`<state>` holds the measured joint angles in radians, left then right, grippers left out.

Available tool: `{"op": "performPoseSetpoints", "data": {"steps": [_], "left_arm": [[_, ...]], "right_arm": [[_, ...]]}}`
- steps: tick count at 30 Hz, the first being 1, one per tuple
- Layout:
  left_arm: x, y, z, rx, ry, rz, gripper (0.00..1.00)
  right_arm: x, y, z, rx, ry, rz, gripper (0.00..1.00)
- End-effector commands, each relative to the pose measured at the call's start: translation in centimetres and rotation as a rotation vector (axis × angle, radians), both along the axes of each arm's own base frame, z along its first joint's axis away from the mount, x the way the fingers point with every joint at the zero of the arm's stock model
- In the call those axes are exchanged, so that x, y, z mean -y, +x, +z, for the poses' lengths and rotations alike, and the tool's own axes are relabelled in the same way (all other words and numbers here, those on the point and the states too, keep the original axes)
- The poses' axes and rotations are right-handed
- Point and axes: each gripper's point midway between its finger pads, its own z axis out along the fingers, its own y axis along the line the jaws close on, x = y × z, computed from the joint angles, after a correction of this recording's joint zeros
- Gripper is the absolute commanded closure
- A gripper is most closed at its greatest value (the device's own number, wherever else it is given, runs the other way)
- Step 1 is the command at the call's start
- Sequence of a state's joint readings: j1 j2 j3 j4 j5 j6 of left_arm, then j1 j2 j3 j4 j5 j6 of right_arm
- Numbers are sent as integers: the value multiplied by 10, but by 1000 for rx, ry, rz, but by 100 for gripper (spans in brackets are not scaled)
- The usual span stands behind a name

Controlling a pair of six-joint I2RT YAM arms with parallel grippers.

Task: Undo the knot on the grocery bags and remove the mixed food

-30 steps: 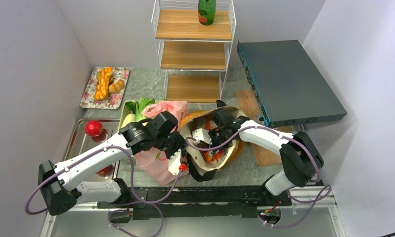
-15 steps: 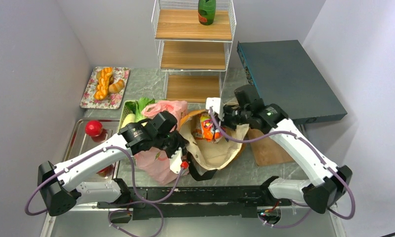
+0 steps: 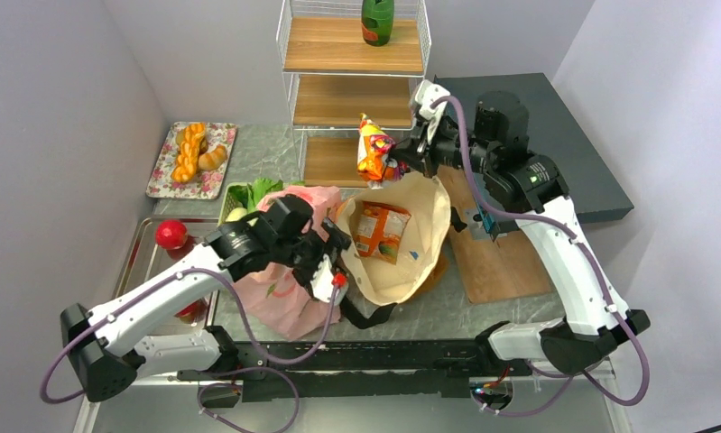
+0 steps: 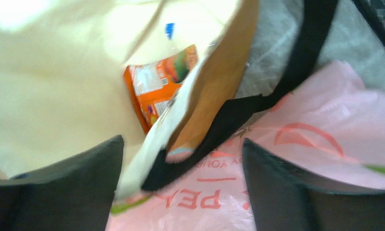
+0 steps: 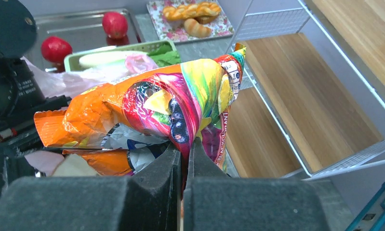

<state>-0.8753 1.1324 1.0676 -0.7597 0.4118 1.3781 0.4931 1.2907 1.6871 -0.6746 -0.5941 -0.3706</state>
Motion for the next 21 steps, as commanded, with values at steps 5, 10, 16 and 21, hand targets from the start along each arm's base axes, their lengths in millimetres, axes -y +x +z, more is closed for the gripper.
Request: {"op": "performPoseSetpoints", "data": {"steps": [5, 10, 16, 21], "left_arm": [[-6, -4, 208, 0, -630, 157, 1], [-16, -10, 206, 114, -491, 57, 1], [-7, 15, 202, 305, -373, -20, 1], [11, 28, 213, 326, -375, -59, 1]], "right_arm": [[-19, -23, 3, -107, 92, 172, 100], [-26, -36, -7, -133, 59, 299, 100], [-33, -43, -14, -91, -7, 437, 100], [-42, -47, -6, -45, -14, 522, 100]]}}
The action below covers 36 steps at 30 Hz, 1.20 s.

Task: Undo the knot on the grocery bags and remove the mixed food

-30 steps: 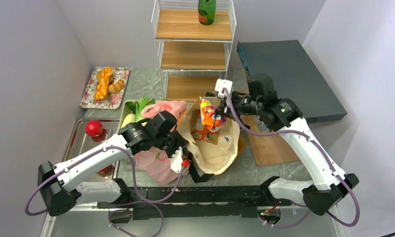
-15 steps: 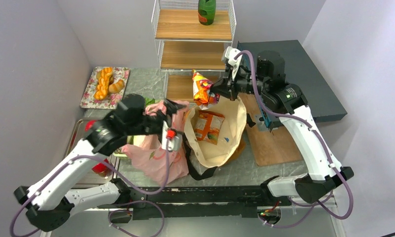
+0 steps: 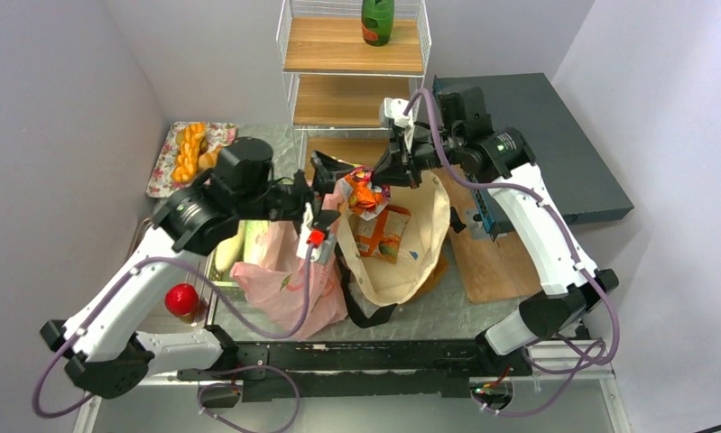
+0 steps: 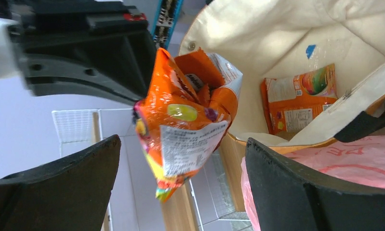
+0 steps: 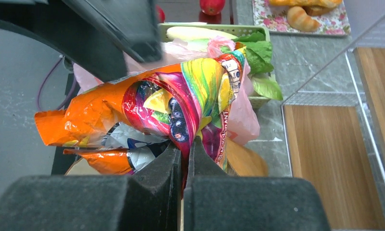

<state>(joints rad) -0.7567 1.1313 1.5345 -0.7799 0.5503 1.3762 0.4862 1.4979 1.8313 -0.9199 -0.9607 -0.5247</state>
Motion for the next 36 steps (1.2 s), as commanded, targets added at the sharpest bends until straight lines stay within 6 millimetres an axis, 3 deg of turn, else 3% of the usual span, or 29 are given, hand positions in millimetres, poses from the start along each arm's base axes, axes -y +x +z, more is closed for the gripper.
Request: {"op": "performPoseSetpoints", "data": {"steps": [1, 7, 8, 10, 12, 15, 17, 19, 22, 27, 36], "left_arm": [[11, 11, 14, 100, 4, -35, 1], [29, 34, 9, 100, -2, 13, 1], [29, 39, 7, 106, 3, 35, 4], [29, 44, 6, 102, 3, 58, 25], [25, 44, 7, 72, -4, 69, 51], [14, 39, 15, -32, -71, 82, 87], [7, 36, 24, -111, -142, 92, 97], [-1, 39, 26, -186, -196, 127, 100], [-14, 49, 29, -323, -278, 189, 100], [-14, 63, 46, -469, -434, 243, 100], [-7, 77, 52, -569, -494, 272, 99]], "right_arm": [[-8, -24, 33, 153, 69, 170, 99], [-18, -28, 28, 271, 35, 247, 96], [-18, -28, 28, 279, 30, 253, 95], [-18, -27, 28, 283, 21, 245, 90], [-15, -22, 26, 284, 3, 207, 78], [-7, -10, 28, 283, 0, 96, 47], [3, -1, 38, 291, 22, 22, 28], [13, 9, 62, 291, 67, -54, 19], [29, 15, 98, 319, 132, -119, 16], [27, 5, 109, 351, 171, -110, 9], [-15, 1, 113, 476, 102, -87, 8]]}}
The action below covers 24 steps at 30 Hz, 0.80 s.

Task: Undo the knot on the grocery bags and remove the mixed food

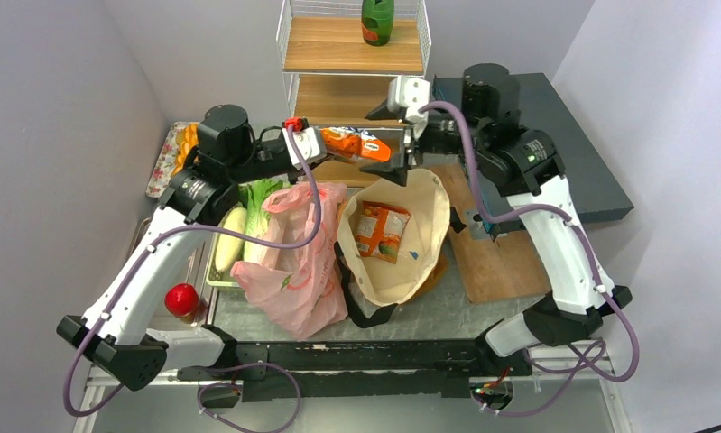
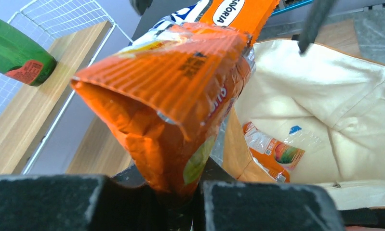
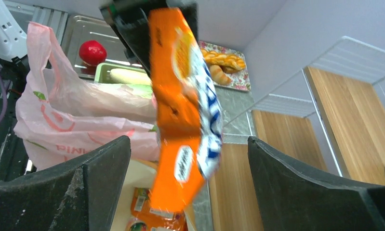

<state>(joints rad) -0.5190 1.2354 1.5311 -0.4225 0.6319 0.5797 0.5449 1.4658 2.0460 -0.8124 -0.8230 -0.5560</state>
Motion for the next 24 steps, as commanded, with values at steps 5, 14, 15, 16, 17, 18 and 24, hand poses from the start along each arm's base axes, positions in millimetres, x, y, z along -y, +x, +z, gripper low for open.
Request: {"op": "performPoseSetpoints", "data": {"steps": [5, 14, 15, 16, 17, 18, 24], "left_arm": [[11, -9, 30, 22, -95, -77, 96], [8, -14, 21, 74, -54, -96, 95], [8, -13, 20, 72, -54, -93, 94], [8, -13, 20, 69, -53, -90, 90], [8, -12, 19, 59, -52, -85, 79], [7, -10, 18, 46, -55, -74, 64], [-17, 10, 19, -74, -144, 63, 17]], "right_arm": [[-29, 7, -1, 136, -68, -75, 11], [-17, 18, -13, 158, -134, -154, 63], [-17, 18, -15, 158, -141, -150, 68], [-16, 17, -15, 160, -140, -151, 74], [-16, 17, -15, 164, -137, -153, 79], [-15, 18, -14, 174, -136, -158, 88], [4, 51, -10, 351, -148, -289, 100]]}}
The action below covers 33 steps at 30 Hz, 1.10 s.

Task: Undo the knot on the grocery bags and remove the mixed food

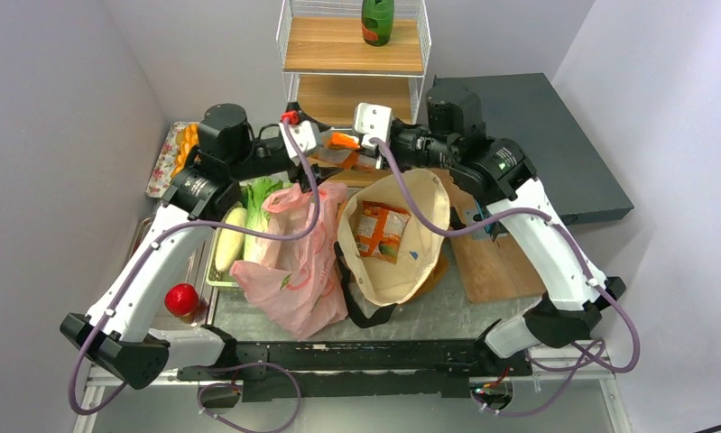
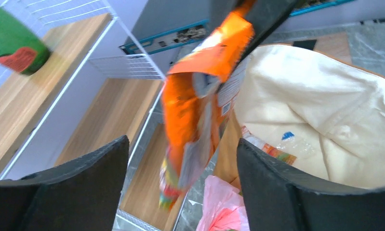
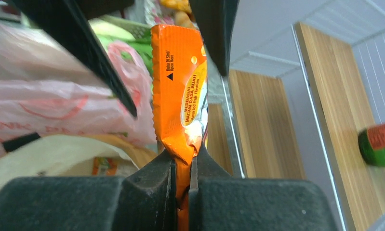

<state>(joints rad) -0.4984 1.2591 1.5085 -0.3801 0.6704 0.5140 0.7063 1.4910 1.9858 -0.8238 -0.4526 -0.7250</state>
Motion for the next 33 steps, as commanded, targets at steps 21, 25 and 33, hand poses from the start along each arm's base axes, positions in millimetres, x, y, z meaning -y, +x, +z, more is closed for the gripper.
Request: {"op": "performPoseSetpoints", "data": {"steps": [21, 25, 33], "left_arm": [[-75, 12, 11, -38, -100, 234, 9], [-75, 12, 8, -36, -93, 228, 10], [-74, 7, 3, -26, -59, 200, 10]], "right_arm": [[44, 188, 10, 851, -104, -268, 100], [48, 209, -30, 858, -269, -203, 100], [64, 248, -77, 709, -419, -184, 96]]}}
